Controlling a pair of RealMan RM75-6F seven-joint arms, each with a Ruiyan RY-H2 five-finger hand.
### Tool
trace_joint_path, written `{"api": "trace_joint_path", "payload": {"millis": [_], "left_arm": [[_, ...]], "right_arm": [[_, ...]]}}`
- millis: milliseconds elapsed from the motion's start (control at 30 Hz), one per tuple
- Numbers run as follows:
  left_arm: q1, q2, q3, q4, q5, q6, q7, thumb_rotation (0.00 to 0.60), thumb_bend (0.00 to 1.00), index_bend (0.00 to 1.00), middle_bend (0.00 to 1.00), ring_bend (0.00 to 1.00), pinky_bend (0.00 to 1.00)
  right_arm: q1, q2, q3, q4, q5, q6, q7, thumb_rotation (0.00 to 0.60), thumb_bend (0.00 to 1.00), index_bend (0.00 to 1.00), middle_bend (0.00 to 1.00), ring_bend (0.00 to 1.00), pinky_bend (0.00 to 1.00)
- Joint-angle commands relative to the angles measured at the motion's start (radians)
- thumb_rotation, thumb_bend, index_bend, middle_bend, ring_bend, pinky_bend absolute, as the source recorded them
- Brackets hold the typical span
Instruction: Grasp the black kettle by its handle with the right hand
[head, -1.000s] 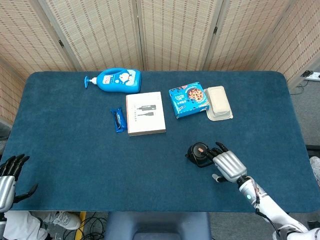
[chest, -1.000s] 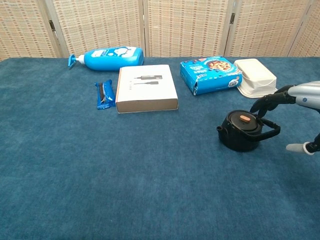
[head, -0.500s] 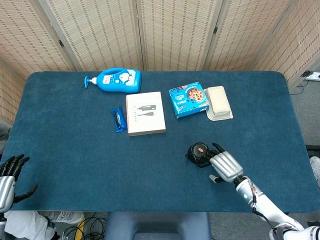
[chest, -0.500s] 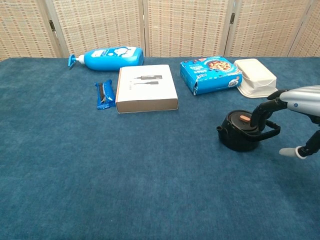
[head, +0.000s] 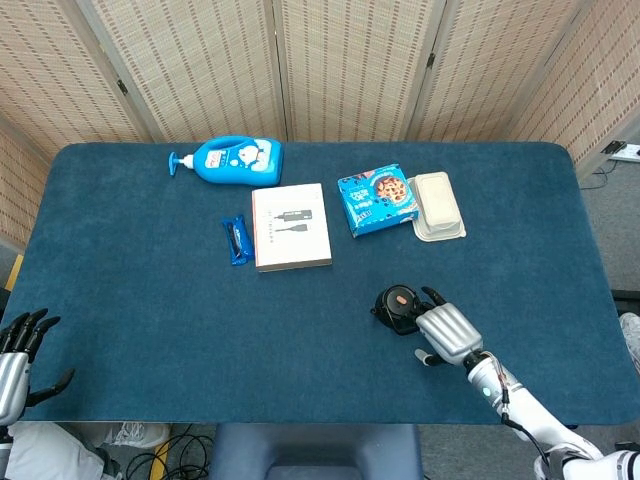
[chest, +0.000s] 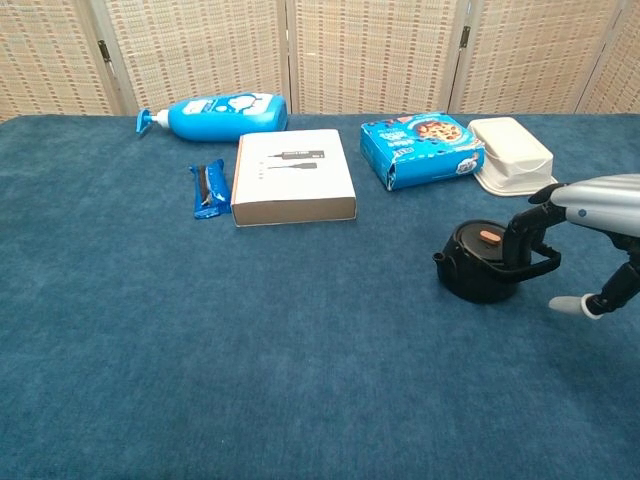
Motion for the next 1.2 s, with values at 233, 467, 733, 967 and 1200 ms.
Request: {"api": "trace_joint_path", "payload": {"millis": [233, 467, 733, 967, 1200], "left_arm": [[0.001, -0.004, 0.0, 0.009, -0.003, -0.002, -0.006, 0.6, 0.26, 0.2, 0.12, 0.1, 0.17], [0.0, -0.007, -0.001, 0.015, -0.003, -0.005, -0.009, 0.6, 0.26, 0.2, 0.12, 0.1, 0.17], [-0.002, -0.009, 0.001, 0.013, -0.002, -0.01, -0.004, 0.6, 0.26, 0.2, 0.12, 0.1, 0.17], [-0.002, -0.01, 0.001, 0.013, -0.004, -0.012, -0.002, 0.6, 0.26, 0.2, 0.12, 0.1, 0.17], [-0.004, -0.014, 0.003, 0.015, -0.004, -0.017, 0.0, 0.6, 0.26, 0.2, 0.12, 0.1, 0.17]], "right_arm": [[0.007, -0.004, 0.003, -0.004, 0.026, -0.017, -0.026, 0.6, 0.23, 0.38, 0.4, 0.32, 0.0], [0.015, -0.011, 0.004, -0.001, 0.055, -0.032, -0.051, 0.6, 0.23, 0.39, 0.41, 0.33, 0.0], [0.025, -0.019, 0.002, 0.006, 0.075, -0.048, -0.071, 0.6, 0.24, 0.39, 0.41, 0.33, 0.0], [0.035, -0.026, -0.002, 0.015, 0.098, -0.067, -0.086, 0.6, 0.24, 0.4, 0.42, 0.33, 0.0], [0.047, -0.036, -0.005, 0.022, 0.116, -0.084, -0.097, 0.6, 0.24, 0.4, 0.43, 0.34, 0.0]]}}
